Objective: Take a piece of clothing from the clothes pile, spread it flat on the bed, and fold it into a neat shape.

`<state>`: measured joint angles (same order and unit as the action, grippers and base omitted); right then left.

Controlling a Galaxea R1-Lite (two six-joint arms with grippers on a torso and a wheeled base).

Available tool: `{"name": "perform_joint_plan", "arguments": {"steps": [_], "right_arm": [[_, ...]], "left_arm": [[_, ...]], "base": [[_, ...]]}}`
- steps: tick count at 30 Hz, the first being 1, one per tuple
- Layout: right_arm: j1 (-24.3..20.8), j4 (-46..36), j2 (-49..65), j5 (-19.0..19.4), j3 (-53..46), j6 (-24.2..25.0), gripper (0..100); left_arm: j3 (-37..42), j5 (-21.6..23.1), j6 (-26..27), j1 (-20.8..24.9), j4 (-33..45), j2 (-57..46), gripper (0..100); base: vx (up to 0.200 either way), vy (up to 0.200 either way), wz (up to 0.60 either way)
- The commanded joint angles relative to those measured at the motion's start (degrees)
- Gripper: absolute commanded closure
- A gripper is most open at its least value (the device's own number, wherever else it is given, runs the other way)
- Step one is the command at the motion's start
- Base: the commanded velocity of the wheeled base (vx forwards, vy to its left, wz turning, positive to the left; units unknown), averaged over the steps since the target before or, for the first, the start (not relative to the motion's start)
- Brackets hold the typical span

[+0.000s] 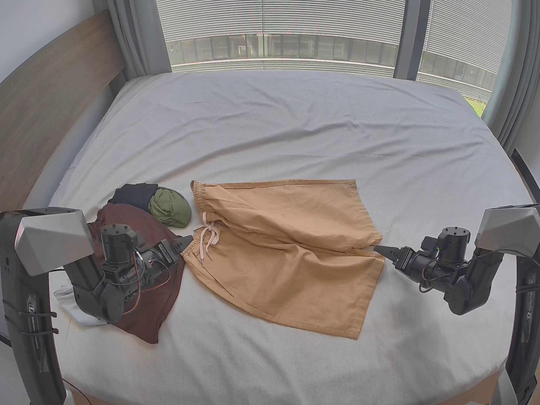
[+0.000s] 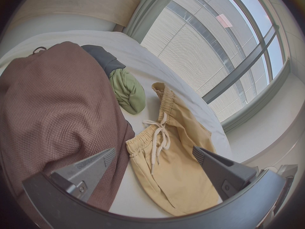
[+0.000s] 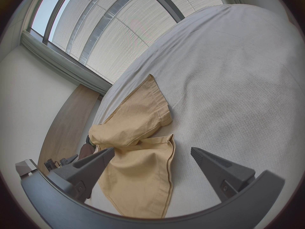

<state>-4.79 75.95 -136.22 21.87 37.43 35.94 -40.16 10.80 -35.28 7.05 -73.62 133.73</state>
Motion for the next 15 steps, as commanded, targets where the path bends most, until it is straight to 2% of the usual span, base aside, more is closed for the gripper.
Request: {"name": "perform_joint_plan", "arguments": {"steps": [1, 15], "right_arm": [[-0.04, 0.08, 0.78, 0.01, 0.02, 0.01, 0], [-0.31, 0.08, 3.33, 0.01, -0.07, 0.10, 0]], "left_arm": [[-1.42, 0.01, -0.14, 0.07, -0.03, 3.03, 0], [-7.74, -0.34, -0.23, 0.78, 0.76, 7.33, 0]], "base": [[0.000, 0.000, 0.00], [0.000, 0.000, 0.00]]}}
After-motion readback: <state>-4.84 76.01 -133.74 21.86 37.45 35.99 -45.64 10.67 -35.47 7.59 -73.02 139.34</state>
